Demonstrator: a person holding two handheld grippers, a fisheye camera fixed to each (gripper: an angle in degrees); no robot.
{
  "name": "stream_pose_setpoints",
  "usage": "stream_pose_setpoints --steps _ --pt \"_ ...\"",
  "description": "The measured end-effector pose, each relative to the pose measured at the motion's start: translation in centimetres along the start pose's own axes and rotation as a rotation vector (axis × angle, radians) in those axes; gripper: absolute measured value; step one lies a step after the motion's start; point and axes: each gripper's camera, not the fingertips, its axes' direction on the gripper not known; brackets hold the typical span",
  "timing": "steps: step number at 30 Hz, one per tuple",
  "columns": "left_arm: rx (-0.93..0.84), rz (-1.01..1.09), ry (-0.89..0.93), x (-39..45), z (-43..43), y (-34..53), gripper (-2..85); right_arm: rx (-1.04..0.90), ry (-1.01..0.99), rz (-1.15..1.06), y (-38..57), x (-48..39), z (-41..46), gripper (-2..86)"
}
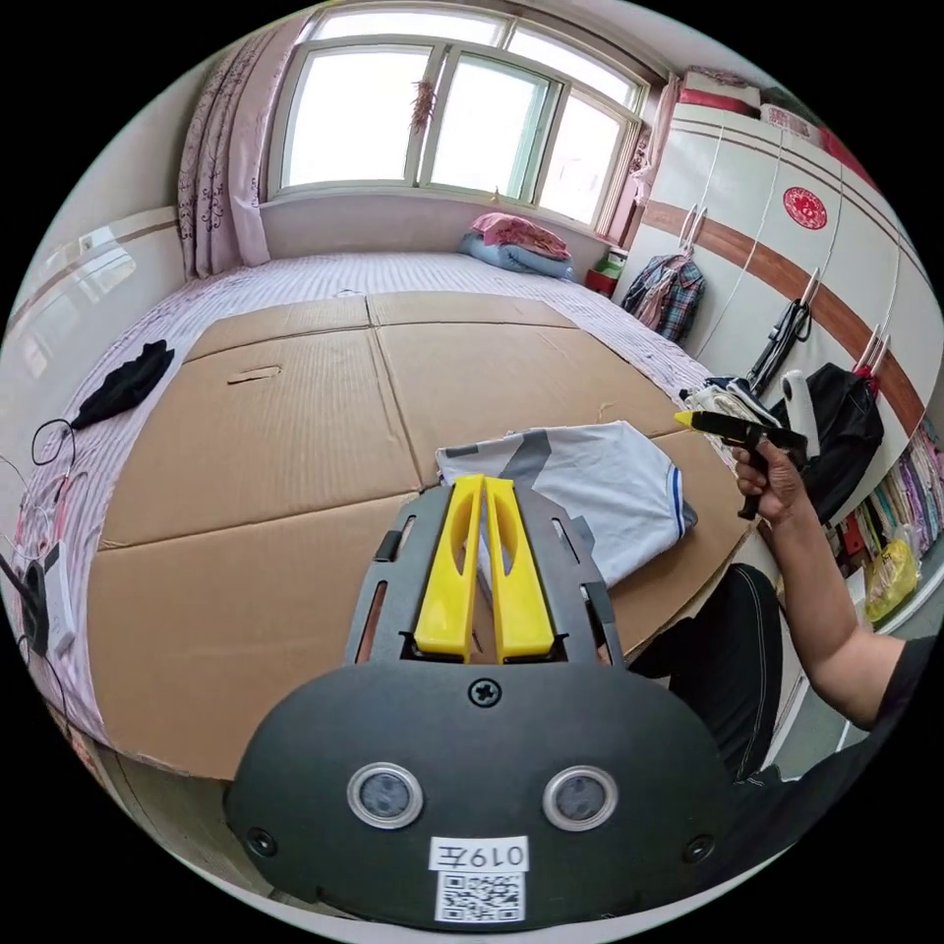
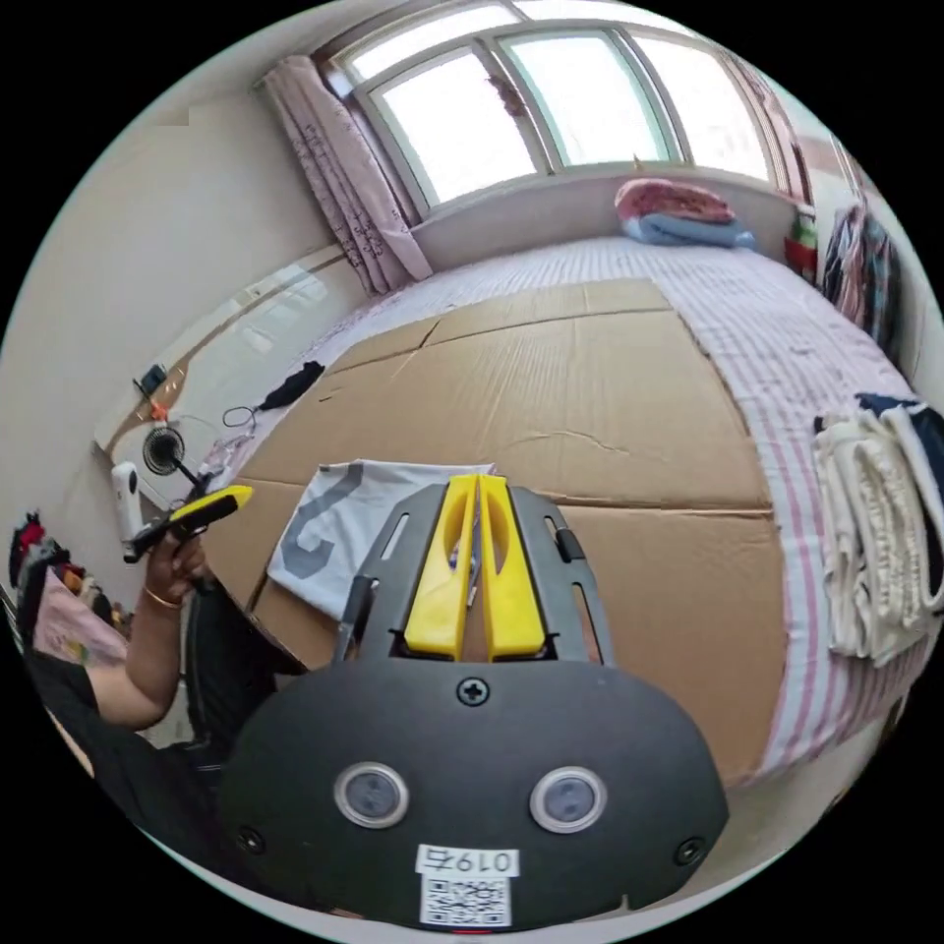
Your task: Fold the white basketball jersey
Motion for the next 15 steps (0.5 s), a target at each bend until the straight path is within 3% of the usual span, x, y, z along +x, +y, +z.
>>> stream_pose_setpoints --steps 6,12,15 --pt "0.064 0.108 -0.097 8.4 -3.7 7.2 0.8 0.104 0.298 -0.23 17.3 -9.1 4.5 -0.5" --pt "0.091 0.18 -0.101 13.6 -3.7 10.6 0.8 0.161 0.21 -0.386 26.5 -7.9 13.6 1.5" --pt "0.033 0.15 -0.14 14.1 -2.4 10.6 0.8 0.063 0.141 -0.486 28.2 -6.1 19.6 7.3"
